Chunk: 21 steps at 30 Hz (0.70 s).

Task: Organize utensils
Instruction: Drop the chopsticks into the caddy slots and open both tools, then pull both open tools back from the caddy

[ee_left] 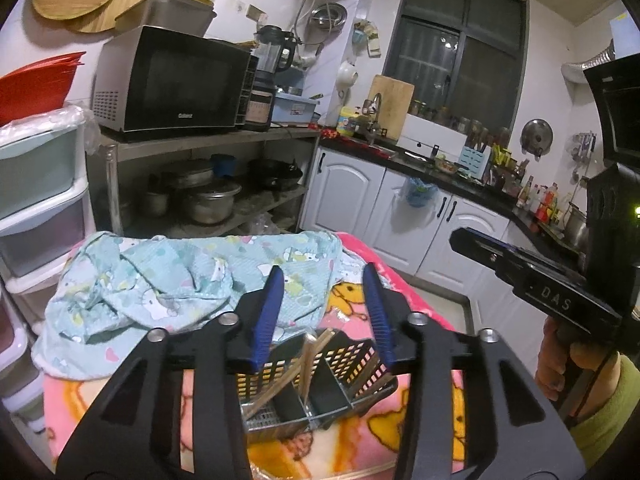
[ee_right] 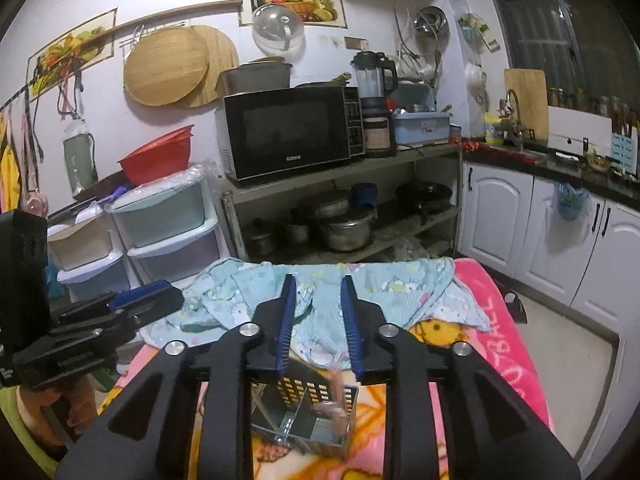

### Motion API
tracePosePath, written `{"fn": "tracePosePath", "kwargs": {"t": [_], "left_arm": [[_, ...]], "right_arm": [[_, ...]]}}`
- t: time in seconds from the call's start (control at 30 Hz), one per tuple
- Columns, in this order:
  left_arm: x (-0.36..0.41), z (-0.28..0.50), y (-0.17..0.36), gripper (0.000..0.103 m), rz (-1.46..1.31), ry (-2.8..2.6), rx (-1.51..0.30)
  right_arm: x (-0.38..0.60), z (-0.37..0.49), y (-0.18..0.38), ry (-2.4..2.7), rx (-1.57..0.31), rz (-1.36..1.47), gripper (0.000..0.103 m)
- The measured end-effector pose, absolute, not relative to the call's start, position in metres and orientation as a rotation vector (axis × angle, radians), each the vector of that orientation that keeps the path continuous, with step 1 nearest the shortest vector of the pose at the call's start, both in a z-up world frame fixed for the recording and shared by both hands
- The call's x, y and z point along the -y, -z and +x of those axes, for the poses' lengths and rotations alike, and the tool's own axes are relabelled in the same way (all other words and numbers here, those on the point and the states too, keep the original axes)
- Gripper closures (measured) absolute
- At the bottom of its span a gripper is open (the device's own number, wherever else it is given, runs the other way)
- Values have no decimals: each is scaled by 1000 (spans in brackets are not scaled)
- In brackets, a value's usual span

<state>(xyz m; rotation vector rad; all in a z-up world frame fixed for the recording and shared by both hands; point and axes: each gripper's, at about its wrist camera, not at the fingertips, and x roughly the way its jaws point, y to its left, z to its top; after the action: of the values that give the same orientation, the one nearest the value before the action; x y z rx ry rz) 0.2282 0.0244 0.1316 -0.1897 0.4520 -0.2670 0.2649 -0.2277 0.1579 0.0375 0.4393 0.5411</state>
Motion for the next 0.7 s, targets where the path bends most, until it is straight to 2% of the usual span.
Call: {"fn": "tracePosePath", "kwargs": {"t": [0.1, 0.23, 0.33, 0.57, 0.7], "left_arm": [[-28, 224, -131, 52, -199, 257, -452], [-35, 213, -131, 25, -220, 234, -440], [-40, 204, -130, 12, -246, 218, -438], [-42, 185, -127, 11, -262, 200, -426], [-44, 176, -127, 11, -262, 199, -422]], "right_arm": [[235, 262, -155, -527, -452, 41, 70], [245, 252, -153, -501, -448, 39, 64], [252, 244, -153, -491, -447, 51, 58], [267, 219, -150, -458, -418, 35, 47], [271, 207, -146, -456, -416, 25, 45]]}}
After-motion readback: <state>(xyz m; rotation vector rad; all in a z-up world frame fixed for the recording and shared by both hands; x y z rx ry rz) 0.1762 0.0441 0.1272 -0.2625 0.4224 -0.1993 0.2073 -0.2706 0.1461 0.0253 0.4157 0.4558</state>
